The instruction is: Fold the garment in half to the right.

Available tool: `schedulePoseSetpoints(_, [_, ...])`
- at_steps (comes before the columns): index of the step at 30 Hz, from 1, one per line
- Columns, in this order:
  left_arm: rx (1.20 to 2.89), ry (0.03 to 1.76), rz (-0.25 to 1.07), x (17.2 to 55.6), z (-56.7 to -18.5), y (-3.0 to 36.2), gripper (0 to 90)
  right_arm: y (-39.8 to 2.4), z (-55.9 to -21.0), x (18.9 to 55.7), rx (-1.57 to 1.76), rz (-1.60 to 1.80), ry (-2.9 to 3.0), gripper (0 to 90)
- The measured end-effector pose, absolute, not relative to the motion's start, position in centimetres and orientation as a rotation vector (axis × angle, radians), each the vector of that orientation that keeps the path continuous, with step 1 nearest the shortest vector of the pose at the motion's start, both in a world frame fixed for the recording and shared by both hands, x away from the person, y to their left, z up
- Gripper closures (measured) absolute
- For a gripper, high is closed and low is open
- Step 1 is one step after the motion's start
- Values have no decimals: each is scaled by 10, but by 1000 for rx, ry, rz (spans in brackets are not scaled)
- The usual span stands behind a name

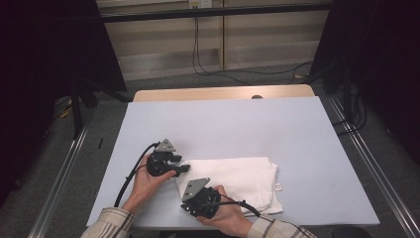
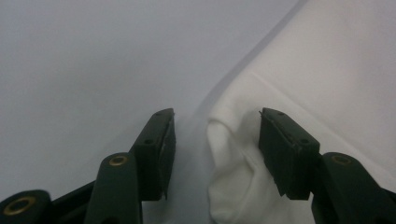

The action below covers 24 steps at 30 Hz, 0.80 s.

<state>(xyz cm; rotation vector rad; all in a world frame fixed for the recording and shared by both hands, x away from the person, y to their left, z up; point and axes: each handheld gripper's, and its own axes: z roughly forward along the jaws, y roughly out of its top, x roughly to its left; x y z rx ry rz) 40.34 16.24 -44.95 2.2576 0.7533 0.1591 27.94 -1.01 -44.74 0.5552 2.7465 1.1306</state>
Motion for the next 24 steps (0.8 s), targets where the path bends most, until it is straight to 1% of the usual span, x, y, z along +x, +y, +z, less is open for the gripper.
schedulePoseSetpoints(1, [2261,751,159,403,-449,161,469,-10,-447,280,556,1129,2747,820])
schedulePoseSetpoints(3, [2261,749,155,402,-449,159,517,-10,-447,280,555,1130,2748,820])
schedulePoseSetpoints(4, [2266,740,152,401,-449,157,527,-10,-447,279,557,1128,2748,820])
schedulePoseSetpoints(5, [2267,731,154,399,-449,155,567,-10,-447,279,558,1131,2747,820])
schedulePoseSetpoints(11, [2258,769,153,399,-449,154,606,-10,-447,279,577,1133,2745,820])
schedulePoseSetpoints(12, [2257,768,148,399,-449,154,627,-10,-447,279,587,1136,2743,821])
schedulePoseSetpoints(15, [2242,778,116,399,-449,154,728,-12,-448,278,634,1160,2733,827])
schedulePoseSetpoints(17, [2236,777,104,399,-449,153,768,-12,-447,278,634,1155,2735,829])
schedulePoseSetpoints(19, [2247,759,118,398,-448,153,790,-11,-446,278,643,1152,2734,834])
schedulePoseSetpoints(24, [2219,784,84,400,-448,156,834,-13,-445,279,663,1165,2735,840])
